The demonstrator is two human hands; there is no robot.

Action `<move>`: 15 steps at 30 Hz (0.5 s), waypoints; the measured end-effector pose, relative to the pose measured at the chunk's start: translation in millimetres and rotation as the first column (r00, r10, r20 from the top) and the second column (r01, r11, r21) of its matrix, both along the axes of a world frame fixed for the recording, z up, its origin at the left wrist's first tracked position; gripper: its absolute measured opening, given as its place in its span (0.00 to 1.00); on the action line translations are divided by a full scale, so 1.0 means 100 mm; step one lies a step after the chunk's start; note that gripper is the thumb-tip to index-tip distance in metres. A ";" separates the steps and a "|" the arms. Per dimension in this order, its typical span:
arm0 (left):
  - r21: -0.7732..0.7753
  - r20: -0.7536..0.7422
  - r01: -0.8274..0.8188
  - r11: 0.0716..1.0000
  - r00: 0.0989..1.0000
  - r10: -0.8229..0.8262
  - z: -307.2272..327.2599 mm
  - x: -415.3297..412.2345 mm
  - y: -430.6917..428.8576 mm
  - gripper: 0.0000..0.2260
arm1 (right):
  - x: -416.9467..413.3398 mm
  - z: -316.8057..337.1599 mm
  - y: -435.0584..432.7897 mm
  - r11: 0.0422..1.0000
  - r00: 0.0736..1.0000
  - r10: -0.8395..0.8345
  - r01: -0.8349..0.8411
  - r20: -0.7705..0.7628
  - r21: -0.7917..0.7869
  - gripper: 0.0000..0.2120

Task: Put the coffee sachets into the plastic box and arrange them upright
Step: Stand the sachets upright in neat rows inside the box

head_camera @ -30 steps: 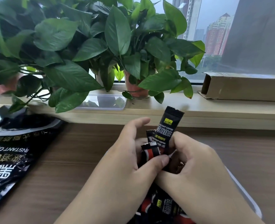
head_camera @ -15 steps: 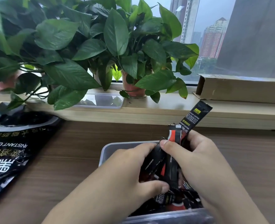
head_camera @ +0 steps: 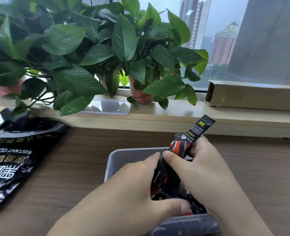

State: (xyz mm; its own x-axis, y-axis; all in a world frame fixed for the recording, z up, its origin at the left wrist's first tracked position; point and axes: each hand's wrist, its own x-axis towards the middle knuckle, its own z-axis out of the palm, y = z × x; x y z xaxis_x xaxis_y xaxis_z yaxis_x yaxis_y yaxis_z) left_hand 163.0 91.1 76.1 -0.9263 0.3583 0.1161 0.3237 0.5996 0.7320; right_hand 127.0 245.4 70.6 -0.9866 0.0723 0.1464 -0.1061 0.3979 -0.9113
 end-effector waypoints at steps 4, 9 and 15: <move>-0.066 -0.070 -0.066 0.996 0.996 0.061 -0.06 -0.03 0.02 0.17 | 0.03 0.02 -0.03 0.999 0.999 0.037 -0.036 0.026 -0.026 0.13; -0.159 -0.088 -0.113 0.981 0.991 0.100 -0.13 -0.10 -0.01 0.17 | 0.02 -0.01 -0.02 0.993 0.993 0.102 -0.099 0.057 -0.058 0.13; -0.148 -0.143 -0.144 0.978 0.982 0.123 -0.13 -0.12 -0.03 0.16 | 0.04 0.07 -0.04 0.980 0.984 0.138 -0.119 0.111 -0.160 0.16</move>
